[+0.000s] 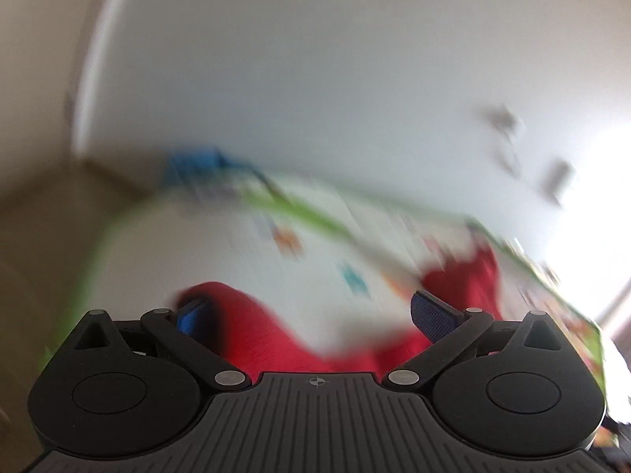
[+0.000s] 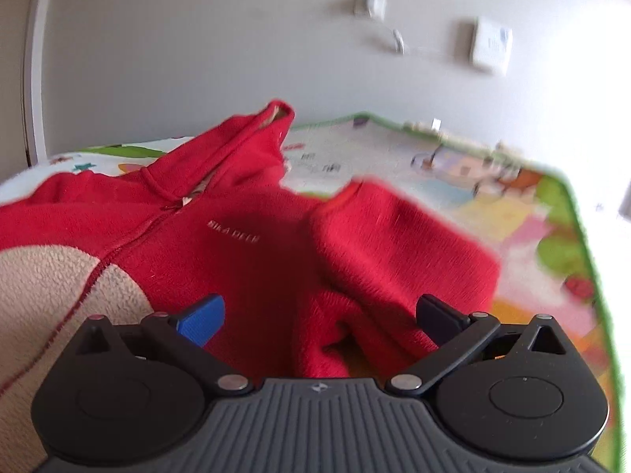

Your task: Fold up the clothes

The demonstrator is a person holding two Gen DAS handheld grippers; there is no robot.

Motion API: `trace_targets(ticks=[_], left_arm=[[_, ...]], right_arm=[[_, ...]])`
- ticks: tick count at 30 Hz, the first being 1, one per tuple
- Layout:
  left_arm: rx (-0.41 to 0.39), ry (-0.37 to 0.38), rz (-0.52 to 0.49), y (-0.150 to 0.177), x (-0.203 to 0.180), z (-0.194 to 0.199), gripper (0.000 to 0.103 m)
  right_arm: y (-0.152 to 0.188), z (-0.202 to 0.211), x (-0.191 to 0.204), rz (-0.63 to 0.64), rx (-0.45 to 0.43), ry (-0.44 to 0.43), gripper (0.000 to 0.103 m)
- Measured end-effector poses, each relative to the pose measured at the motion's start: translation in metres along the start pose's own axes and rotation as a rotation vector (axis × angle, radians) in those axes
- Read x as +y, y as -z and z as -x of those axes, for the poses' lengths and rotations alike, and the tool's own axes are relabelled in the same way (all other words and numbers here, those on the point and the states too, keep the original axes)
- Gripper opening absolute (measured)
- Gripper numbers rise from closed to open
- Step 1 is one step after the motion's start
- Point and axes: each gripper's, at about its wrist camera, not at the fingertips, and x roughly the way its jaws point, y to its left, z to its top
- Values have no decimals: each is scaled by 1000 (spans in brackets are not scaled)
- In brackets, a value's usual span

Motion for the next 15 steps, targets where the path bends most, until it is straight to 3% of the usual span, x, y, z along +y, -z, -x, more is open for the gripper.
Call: trace_targets(ticks=[5,7,9,11,13,15], left_arm=[[-210,-124,-7,-40,2,3,103],[-209,-56,15,-34,-8,9,103],[-207,14,38,-28,-17,15,103],[-205,83,60,-21,-26,22,103],[-127,151,-30,-8,-47,21,103],[-11,232,-78,10,-65,13,103]], right_arm=[[-9,-6,12,253,-29,206,103],[-12,-24,4,314,37,269,103],[-17,-39,-19,283,57,364,103],[-23,-50,-59,139,69,534,103],[-23,-52,-101,-31,78,695,103],[-21,-45,-130,-147,83,757,103]])
